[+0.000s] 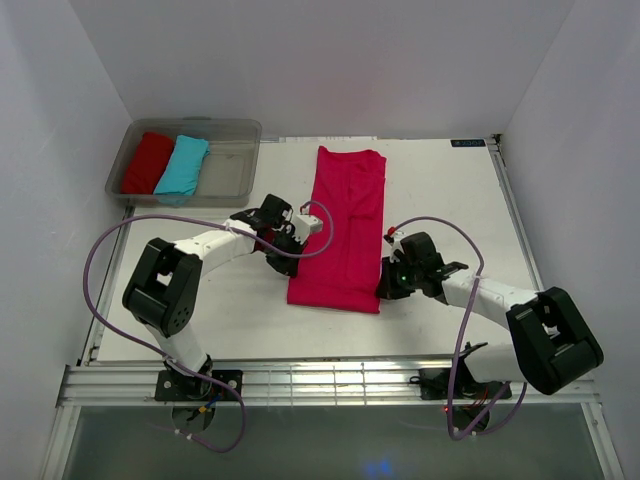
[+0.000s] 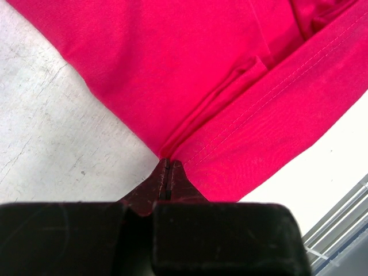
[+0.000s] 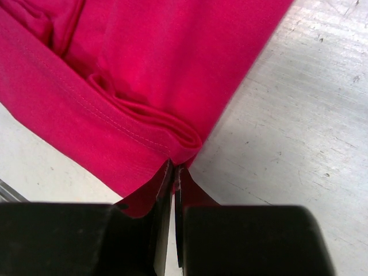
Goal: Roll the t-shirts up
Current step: Roll the T-shirt to the center of the board.
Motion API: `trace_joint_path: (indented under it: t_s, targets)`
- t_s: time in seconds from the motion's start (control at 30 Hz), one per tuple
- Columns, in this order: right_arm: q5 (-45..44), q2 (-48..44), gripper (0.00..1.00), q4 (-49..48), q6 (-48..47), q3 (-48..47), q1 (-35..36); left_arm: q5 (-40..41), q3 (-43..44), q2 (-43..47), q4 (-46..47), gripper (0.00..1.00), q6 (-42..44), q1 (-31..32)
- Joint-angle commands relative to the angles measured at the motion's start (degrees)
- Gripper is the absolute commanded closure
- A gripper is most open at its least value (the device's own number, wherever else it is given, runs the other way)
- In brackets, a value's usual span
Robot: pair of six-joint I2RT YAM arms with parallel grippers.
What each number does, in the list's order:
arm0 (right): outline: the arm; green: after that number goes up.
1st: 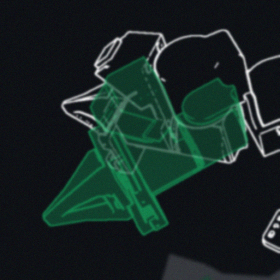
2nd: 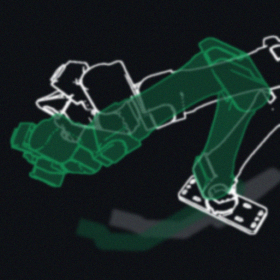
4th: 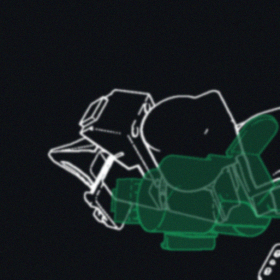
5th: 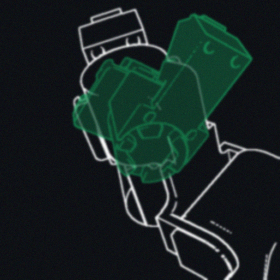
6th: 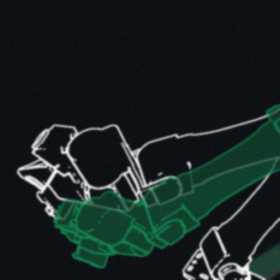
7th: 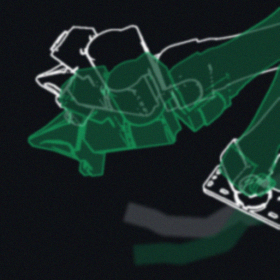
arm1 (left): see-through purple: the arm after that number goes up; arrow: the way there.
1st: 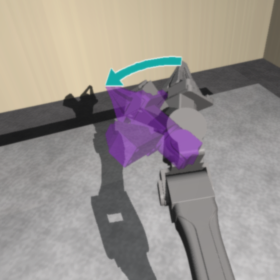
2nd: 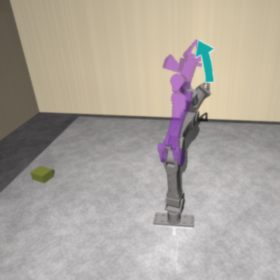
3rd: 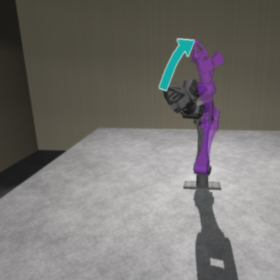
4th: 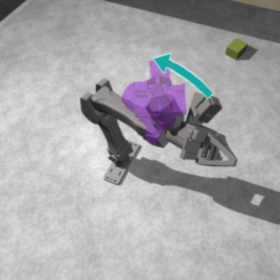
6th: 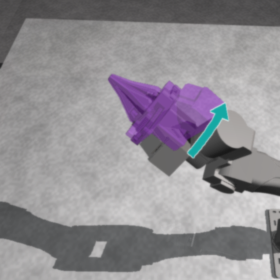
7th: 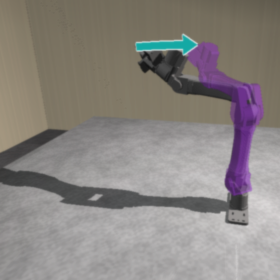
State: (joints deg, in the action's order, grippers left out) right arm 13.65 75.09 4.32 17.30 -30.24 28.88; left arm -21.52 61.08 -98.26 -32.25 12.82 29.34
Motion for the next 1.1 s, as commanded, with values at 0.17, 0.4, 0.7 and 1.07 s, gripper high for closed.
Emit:
trace_joint_path:
  t_s: [0.17,0.4,0.7,1.07]
  targets:
    - [-1.69,0.06,0.68,-0.28,-1.04,-2.54,-0.23,-2.21,1.67,1.23,1.4,0.86,1.15,-0.25]
    - [-5.9,-6.07,0.55,7.09,-4.02,-7.99,-0.14,4.28,5.01,3.94,-0.18,0.57,2.81,-0.25]
    - [-0.77,-22.33,0.52,5.19,-22.3,-3.08,-0.14,1.84,4.5,11.05,-8.18,0.54,18.28,1.15]
    - [3.77,-28.07,0.47,-10.05,-45.84,11.43,12.39,8.07,-16.42,18.01,7.64,0.48,40.79,11.79]
